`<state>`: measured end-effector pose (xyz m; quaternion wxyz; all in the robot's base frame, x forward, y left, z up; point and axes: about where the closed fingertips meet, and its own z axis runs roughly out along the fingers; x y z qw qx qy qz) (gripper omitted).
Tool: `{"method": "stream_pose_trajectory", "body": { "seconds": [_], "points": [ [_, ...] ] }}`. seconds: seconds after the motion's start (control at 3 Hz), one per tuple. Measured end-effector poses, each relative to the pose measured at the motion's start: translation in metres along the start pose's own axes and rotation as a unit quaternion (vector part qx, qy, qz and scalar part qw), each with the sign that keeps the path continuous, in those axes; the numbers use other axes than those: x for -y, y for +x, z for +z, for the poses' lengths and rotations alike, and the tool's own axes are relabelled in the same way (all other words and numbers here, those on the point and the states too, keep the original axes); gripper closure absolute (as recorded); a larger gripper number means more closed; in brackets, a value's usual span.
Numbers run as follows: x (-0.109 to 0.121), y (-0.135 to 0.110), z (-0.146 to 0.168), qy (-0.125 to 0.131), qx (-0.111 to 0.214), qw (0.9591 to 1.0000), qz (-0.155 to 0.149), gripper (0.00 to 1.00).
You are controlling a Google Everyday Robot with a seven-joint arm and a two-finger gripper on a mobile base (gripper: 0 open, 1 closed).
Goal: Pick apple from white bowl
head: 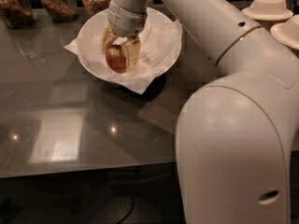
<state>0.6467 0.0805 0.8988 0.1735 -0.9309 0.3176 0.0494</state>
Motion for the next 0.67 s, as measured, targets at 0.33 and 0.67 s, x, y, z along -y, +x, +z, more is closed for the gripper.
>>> {"method": "stream_pose_trajectory", "body": {
  "seconds": [0.33,0.67],
  "points": [
    [-0.003,-0.006,-0.027,0.007,-0.012,0.9999,-0.005,1.0],
    [-0.017,-0.013,-0.056,0.017,-0.024,0.9996,-0.005,1.0]
  ]
}}
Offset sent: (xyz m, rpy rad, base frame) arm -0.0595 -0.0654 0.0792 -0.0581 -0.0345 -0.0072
